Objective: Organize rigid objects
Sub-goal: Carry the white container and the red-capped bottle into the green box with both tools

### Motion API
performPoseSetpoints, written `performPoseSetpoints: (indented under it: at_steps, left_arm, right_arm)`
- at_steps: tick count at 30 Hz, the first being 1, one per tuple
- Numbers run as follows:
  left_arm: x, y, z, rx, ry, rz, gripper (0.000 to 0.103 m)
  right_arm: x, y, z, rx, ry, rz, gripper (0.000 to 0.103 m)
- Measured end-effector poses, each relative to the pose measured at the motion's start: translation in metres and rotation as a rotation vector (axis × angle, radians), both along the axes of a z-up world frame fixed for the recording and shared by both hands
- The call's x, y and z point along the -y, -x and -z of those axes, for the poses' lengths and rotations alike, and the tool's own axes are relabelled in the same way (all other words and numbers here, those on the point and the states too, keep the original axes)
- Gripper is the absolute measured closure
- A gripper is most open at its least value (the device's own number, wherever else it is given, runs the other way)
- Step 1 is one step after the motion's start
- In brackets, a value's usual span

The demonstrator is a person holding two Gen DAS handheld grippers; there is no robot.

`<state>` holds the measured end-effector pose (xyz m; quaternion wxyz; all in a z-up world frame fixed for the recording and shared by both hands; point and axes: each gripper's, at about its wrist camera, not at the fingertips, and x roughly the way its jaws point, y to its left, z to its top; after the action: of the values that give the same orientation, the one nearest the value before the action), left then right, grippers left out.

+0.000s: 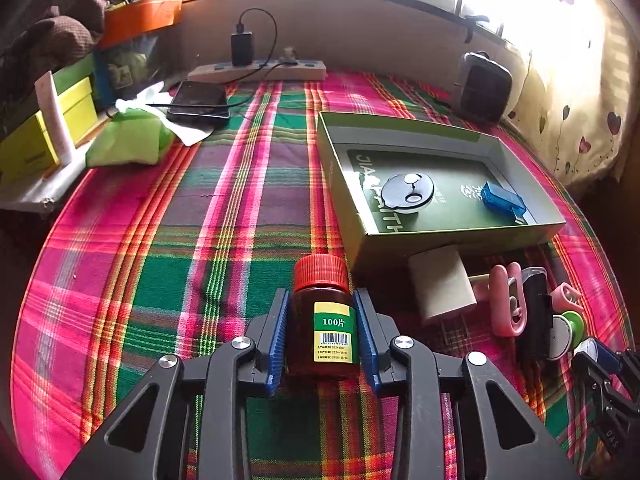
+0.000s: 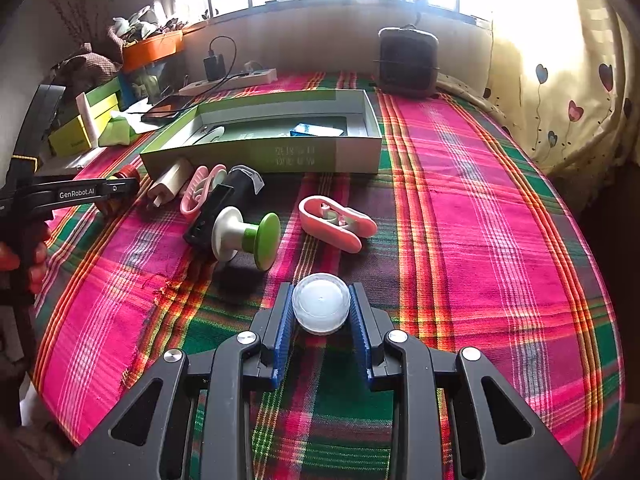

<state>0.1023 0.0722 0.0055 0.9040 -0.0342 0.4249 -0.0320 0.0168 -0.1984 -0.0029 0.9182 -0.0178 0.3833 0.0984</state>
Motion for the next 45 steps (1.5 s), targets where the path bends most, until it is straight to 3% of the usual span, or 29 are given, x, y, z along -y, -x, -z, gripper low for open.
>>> performPoseSetpoints:
  at_steps: [12,24,45]
  left_arm:
    - [0.003,0.0,-0.038,0.059,0.013,0.025,0.072]
    - [0.021,-0.041,-0.054,0.074,0.022,0.082,0.072]
    - [0.047,-0.124,-0.035,0.002,0.041,0.134,0.072]
  right_arm:
    - [0.011,-0.012,-0.036,0.048,-0.027,-0.016,0.074]
    - [0.01,-0.076,-0.068,0.077,-0.024,-0.055,0.074]
    - [-0.009,-0.194,-0.041,-0.042,-0.001,-0.099,0.074]
